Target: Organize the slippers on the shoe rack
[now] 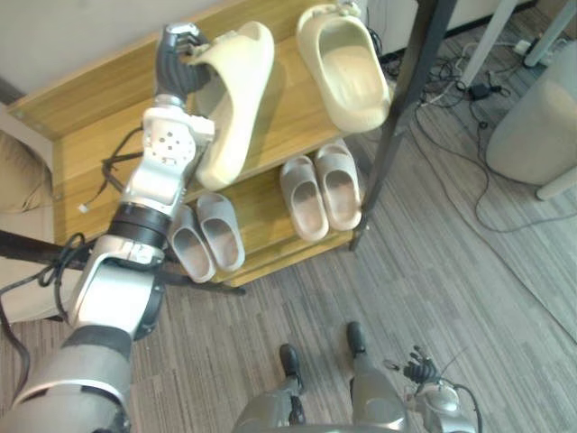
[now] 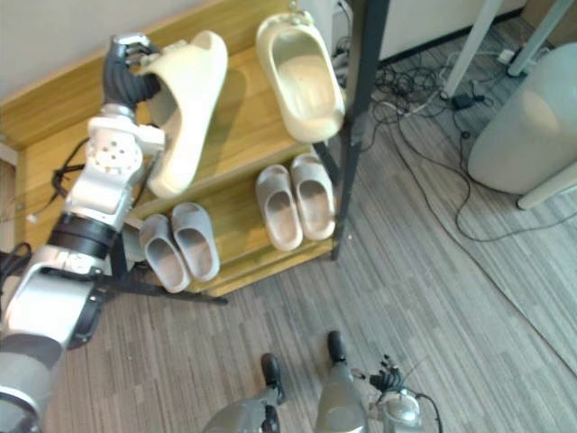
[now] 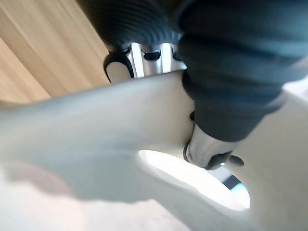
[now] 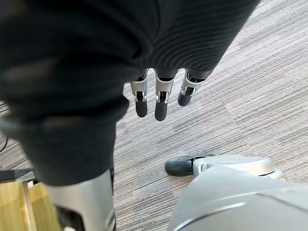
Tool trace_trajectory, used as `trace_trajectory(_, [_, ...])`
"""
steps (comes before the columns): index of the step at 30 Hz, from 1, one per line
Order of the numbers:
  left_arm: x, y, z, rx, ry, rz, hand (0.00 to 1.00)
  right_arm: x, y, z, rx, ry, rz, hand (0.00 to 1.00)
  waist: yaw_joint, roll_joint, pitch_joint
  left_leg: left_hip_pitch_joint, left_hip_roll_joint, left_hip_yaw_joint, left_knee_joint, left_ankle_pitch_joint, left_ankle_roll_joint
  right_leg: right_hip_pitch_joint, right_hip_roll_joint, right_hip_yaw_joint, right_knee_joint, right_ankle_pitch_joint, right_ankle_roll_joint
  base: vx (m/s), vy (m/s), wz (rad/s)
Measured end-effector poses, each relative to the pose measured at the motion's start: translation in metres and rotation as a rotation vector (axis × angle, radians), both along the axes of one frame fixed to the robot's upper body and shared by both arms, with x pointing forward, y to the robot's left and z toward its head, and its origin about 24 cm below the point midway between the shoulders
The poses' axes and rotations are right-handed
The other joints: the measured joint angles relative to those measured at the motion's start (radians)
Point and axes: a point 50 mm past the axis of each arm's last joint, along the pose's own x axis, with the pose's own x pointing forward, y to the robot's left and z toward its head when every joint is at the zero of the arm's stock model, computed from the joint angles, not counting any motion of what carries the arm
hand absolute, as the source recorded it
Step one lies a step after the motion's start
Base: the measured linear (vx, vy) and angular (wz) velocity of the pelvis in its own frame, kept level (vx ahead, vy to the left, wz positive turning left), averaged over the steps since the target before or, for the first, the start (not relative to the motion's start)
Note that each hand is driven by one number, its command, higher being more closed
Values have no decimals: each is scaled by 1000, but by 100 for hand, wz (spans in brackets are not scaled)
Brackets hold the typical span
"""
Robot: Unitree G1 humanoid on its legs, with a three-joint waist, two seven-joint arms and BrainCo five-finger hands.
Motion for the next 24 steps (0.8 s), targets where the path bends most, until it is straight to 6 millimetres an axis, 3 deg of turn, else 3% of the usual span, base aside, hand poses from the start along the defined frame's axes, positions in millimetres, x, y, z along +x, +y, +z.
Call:
trace_trajectory(1, [0, 0, 4, 3, -8, 3, 0, 0, 0, 0, 8, -2, -11, 0, 0, 1, 3, -4, -2, 3, 0, 0, 1, -4, -1, 3, 0, 1, 1, 3, 12, -6])
trace_trajectory(3, [1, 6, 13, 12, -18, 28, 0, 1, 0, 0, 8, -10, -12, 0, -4, 2, 5, -13, -5, 7, 0, 0, 1, -17, -4, 12, 0, 5, 4, 14, 11, -8])
trace_trajectory(11, [4, 15, 15, -3, 1, 70, 0, 1, 0, 1, 12, -16, -17, 0, -10, 2, 7, -16, -6, 4, 0, -1, 1, -24, -4, 21, 0, 7, 4, 11, -1, -3])
trace_trajectory(24, [6, 8, 13, -18, 6, 51, 0, 0, 0, 1, 25, -25, -45, 0, -13, 2, 20, -6, -7, -5, 0, -1, 1, -10, -5, 15, 0, 9, 5, 3, -1, 1])
